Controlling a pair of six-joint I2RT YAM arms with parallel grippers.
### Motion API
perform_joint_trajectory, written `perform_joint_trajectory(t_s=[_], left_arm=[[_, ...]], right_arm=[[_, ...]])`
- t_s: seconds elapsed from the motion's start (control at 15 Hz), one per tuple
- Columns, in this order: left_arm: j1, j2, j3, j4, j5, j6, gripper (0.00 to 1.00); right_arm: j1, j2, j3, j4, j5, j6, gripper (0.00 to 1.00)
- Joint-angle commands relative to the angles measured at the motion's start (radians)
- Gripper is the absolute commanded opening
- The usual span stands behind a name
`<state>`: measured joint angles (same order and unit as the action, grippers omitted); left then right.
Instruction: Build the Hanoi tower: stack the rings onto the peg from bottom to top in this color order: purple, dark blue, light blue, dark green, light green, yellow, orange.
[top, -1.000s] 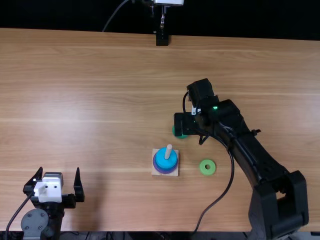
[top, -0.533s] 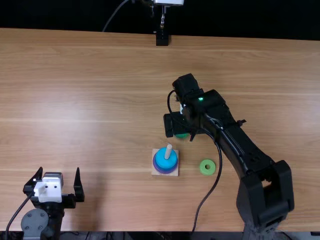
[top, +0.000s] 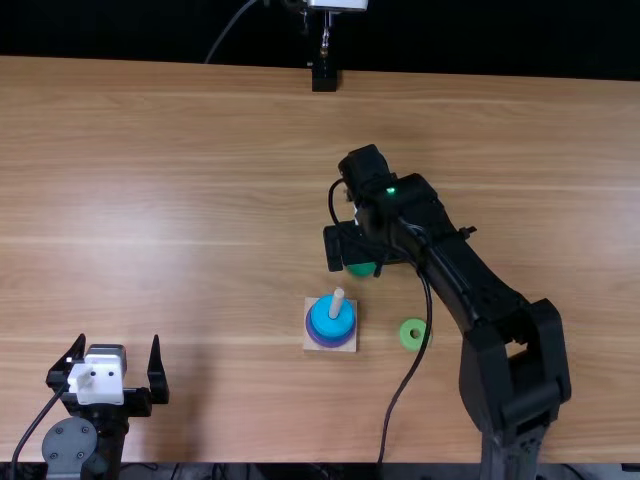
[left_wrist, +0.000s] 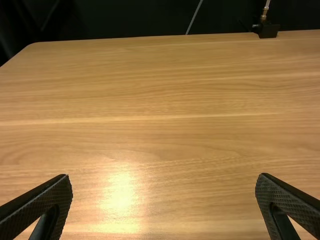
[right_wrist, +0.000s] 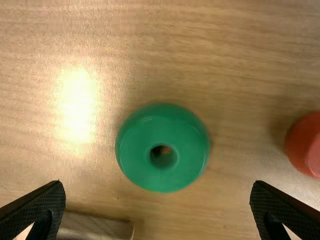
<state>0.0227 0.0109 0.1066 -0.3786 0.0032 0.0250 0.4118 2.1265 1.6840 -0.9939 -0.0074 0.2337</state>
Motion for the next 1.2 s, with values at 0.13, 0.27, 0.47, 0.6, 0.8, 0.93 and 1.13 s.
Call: perform_joint_trajectory(t_s=[0.13, 0.27, 0.47, 0.6, 0.8, 0.93, 1.13], left_arm=[[0.013, -0.011, -0.107, -0.067, -0.001, 0.003, 1.0], [0.013, -0.011, -0.107, -0.067, -0.001, 0.001, 1.0], [0.013, -0.011, -0.107, -0.067, -0.001, 0.003, 1.0], [0.011, -0.011, -0.107, -0.067, -0.001, 0.003, 1.0], [0.013, -0.011, -0.107, -0.067, -0.001, 0.001, 1.0], [0.013, -0.011, -0.107, -0.067, -0.001, 0.003, 1.0], [0.013, -0.011, -0.107, -0.067, -0.001, 0.003, 1.0]], right_arm=[[-0.002, 0.073, 0.056, -0.003, 0.0, 0.002, 1.0], [-0.001, 0.085, 0.054, -0.003, -0.002, 0.009, 1.0], [-0.001, 0.102, 0.052, -0.003, -0.002, 0.013, 1.0], [-0.001, 0.108, 0.051, -0.009, -0.002, 0.013, 1.0], [-0.001, 0.108, 0.052, -0.009, -0.002, 0.017, 1.0], [-0.001, 0.108, 0.051, -0.01, 0.0, 0.017, 1.0], [-0.002, 0.108, 0.048, -0.014, 0.0, 0.02, 0.55]])
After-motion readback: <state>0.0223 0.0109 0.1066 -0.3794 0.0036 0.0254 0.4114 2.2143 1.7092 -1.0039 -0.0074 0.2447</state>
